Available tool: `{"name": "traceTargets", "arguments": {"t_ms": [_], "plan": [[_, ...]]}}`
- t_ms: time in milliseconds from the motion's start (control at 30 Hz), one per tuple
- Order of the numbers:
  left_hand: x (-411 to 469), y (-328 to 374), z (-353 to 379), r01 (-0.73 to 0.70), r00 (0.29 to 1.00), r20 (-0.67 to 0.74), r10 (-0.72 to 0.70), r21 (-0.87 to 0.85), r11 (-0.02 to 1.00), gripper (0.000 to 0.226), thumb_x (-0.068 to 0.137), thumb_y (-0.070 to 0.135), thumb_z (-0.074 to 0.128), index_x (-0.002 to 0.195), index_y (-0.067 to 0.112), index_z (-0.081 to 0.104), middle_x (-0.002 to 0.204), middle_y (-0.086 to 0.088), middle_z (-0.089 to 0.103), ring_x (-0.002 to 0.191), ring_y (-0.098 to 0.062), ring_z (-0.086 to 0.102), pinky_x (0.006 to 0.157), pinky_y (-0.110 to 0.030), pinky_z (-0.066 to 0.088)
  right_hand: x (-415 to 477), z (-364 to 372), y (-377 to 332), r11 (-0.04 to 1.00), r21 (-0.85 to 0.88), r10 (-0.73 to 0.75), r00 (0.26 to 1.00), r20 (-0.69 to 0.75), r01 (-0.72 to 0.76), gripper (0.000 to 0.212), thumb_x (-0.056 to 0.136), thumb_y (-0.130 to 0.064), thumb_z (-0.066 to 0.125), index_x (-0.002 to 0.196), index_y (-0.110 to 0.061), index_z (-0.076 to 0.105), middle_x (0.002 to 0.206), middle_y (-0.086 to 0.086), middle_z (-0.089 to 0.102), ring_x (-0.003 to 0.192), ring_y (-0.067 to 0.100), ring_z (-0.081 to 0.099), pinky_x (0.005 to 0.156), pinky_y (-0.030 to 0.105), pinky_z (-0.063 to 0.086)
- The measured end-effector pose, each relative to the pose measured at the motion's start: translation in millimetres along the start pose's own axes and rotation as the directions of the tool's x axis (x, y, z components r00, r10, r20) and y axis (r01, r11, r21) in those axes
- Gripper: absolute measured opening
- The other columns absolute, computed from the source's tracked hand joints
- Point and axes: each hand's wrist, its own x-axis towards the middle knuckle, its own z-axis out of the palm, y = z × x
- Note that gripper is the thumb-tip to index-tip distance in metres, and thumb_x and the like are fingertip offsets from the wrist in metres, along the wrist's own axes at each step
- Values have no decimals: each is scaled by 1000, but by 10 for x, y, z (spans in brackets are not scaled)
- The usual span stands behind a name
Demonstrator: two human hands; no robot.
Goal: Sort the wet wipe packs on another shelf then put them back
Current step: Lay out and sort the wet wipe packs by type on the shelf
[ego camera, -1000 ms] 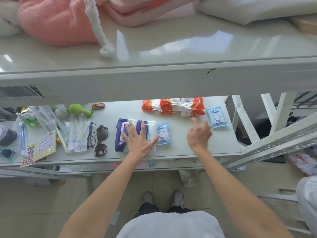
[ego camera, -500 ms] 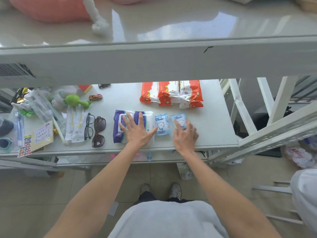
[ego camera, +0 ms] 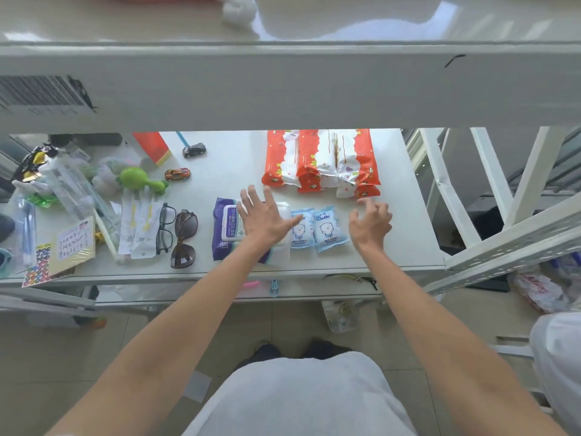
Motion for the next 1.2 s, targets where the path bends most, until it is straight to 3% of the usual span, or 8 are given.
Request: {"name": "traceTargets", "arguments": {"t_ms": [100, 267, 400, 533, 667, 833, 1000, 1200], "plan": [[379, 126, -137, 78, 990, -98, -102, -224, 971, 97, 84, 73, 62, 147, 3, 39, 149, -23, 43, 140, -39, 39, 115, -50, 33, 484, -165, -95, 988, 121, 114, 987, -114, -101, 35, 93, -32, 61, 120, -10, 58, 128, 17, 53, 121, 39, 50, 100, 48, 40], [1162, 176, -116, 373, 923, 126, -364, -531, 761, 100, 78, 79, 63, 140, 3, 47, 139, -19, 59, 132, -40, 54, 112, -52, 39, 1099, -115, -329, 977, 49, 206, 978, 43, -208, 73, 87, -64, 60, 132, -7, 51, 139, 16, 50, 131, 38, 45, 104, 48, 37], [1531, 15, 69, 370, 928, 234, -289, -659, 655, 81, 67, 65, 78, 120, 5, 62, 115, -14, 73, 108, -31, 68, 99, -45, 55, 1255, 95, -341, 963, 15, 266, 955, 131, -270, 89, 82, -63, 68, 141, -3, 37, 145, 18, 47, 135, 38, 43, 105, 48, 37], [1465, 9, -253, 365, 929, 284, -239, -817, 447, 31, 93, 31, 74, 105, 4, 66, 79, -3, 70, 64, -14, 66, 62, -26, 51, 1308, 156, -156, 965, 31, 253, 959, 129, -259, 76, 86, -52, 72, 137, -5, 40, 139, 20, 53, 131, 39, 49, 102, 48, 42], [1406, 121, -608, 286, 955, 246, -168, -914, 287, 21, 95, 36, 68, 86, 17, 63, 75, 4, 69, 68, -11, 67, 74, -31, 43, 1323, 52, -86, 975, 77, 190, 964, 186, -207, 65, 86, -44, 76, 128, -2, 48, 129, 20, 61, 121, 39, 57, 94, 42, 48], [1338, 778, -468, 203, 979, 164, -124, -858, 471, 21, 95, 29, 68, 94, 8, 67, 83, -4, 73, 61, -7, 71, 58, -25, 49, 1403, -111, 6, 985, 53, 146, 956, 254, -164, 42, 81, -37, 82, 96, -1, 65, 98, 15, 66, 97, 34, 64, 70, 31, 40], [1311, 953, -120, 192, 981, 153, -121, -645, 740, 75, 82, 68, 62, 119, 3, 67, 116, -11, 71, 105, -30, 68, 96, -43, 57, 1534, -245, 133, 984, 13, 160, 903, 400, -180, 48, 67, -30, 90, 100, -2, 68, 100, 14, 72, 95, 32, 68, 78, 38, 57], [1459, 836, -260, 280, 952, 283, -119, -643, 713, 113, 63, 72, 71, 150, 8, 39, 142, -18, 52, 128, -36, 56, 102, -47, 49, 1662, -417, -17, 924, 162, 184, 775, 605, -346, 33, 71, -17, 86, 95, -7, 67, 92, 10, 66, 82, 24, 62, 78, 35, 51]]}}
